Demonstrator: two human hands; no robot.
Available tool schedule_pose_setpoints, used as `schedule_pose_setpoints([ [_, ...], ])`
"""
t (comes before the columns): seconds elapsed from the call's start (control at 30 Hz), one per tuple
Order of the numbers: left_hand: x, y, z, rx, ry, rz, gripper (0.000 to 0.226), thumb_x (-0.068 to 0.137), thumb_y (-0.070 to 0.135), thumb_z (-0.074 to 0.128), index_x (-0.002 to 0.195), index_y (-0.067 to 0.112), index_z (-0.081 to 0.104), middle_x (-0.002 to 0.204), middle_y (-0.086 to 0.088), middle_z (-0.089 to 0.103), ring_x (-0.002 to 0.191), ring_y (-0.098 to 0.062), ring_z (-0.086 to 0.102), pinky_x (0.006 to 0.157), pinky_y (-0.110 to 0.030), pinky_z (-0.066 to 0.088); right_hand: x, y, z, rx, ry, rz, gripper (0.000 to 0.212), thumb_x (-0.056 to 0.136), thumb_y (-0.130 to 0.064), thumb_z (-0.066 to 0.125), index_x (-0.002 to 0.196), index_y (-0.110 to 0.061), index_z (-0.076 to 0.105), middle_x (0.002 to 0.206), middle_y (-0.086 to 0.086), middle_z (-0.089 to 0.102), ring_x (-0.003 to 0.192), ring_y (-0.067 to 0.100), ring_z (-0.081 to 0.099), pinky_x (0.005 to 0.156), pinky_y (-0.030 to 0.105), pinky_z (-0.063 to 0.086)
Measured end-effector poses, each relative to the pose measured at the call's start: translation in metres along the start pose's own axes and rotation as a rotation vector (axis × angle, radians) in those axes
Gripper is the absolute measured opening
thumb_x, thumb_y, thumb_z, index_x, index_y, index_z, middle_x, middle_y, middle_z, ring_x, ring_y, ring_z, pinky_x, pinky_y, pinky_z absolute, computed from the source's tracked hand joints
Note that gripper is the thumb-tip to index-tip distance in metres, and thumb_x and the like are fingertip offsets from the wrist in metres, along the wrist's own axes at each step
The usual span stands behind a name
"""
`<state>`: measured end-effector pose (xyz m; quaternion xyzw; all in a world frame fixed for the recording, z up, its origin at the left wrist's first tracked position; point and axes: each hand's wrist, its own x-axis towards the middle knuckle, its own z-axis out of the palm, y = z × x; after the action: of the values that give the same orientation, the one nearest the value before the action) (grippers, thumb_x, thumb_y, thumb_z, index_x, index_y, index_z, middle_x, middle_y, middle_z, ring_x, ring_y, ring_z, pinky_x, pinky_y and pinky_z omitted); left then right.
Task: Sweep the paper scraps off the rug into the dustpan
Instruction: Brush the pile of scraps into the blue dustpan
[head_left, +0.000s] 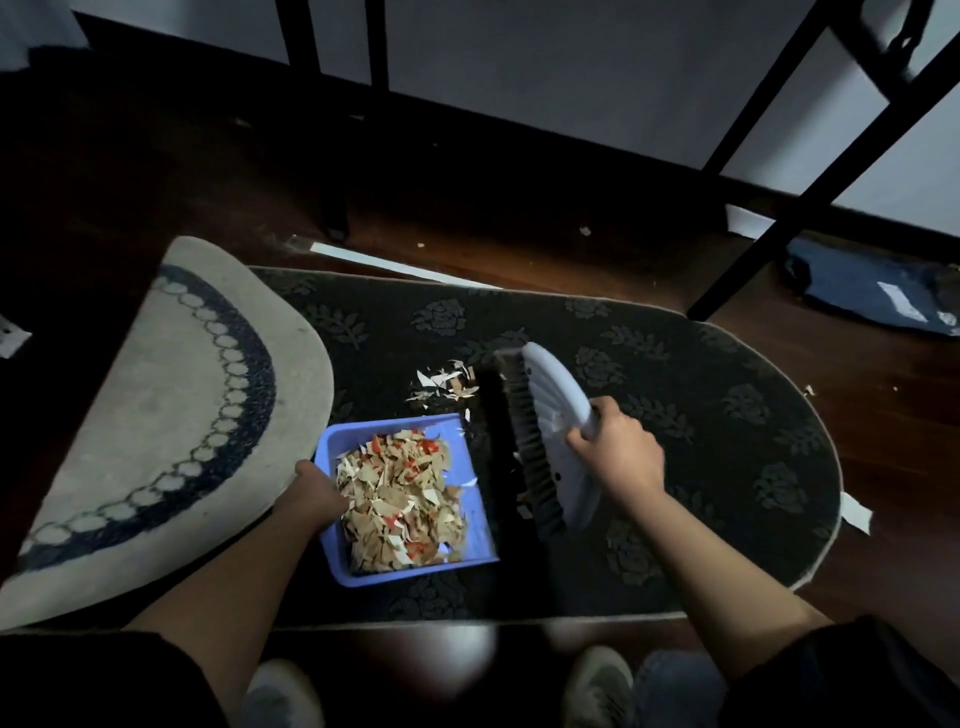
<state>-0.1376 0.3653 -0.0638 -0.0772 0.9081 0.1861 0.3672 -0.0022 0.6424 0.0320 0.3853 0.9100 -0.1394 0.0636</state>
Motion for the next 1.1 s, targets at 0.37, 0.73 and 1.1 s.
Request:
schedule_pose_setpoints([
  [0.37,-0.005,0.037,0.028,0.152,0.012,0.140,0.056,0.088,0.021,0.063,0.129,-0.001,0.031,0.132,-0.021,0.050,0.121,-0.036,0.052,0.093,-0.039,0.042,0.023,0.101,0.020,-0.198,0.074,0.243,0.031,0.093,-0.036,0.051,0.106,-0.009,0.044,0.100,0.015,0.065,0.087,0.037,0.063,0.067,0.037,0.045],
  [0.73,-0.001,0.050,0.039,0.165,0.025,0.110,0.067,0.085,0.026,0.069,0.131,-0.002,0.030,0.135,-0.021,0.048,0.124,-0.034,0.050,0.095,-0.037,0.041,0.008,0.090,0.057,-0.282,-0.149,-0.026,0.037,0.092,-0.038,0.050,0.121,-0.017,0.040,0.106,0.009,0.066,0.095,0.031,0.065,0.068,0.034,0.044],
  [1.1,-0.003,0.052,0.041,0.130,0.021,0.103,0.066,0.085,0.026,0.069,0.129,-0.004,0.030,0.135,-0.022,0.048,0.124,-0.035,0.051,0.097,-0.039,0.041,0.011,0.116,0.020,-0.190,0.010,0.060,0.041,0.088,-0.044,0.052,0.123,-0.024,0.043,0.103,0.008,0.067,0.092,0.031,0.065,0.068,0.034,0.046],
])
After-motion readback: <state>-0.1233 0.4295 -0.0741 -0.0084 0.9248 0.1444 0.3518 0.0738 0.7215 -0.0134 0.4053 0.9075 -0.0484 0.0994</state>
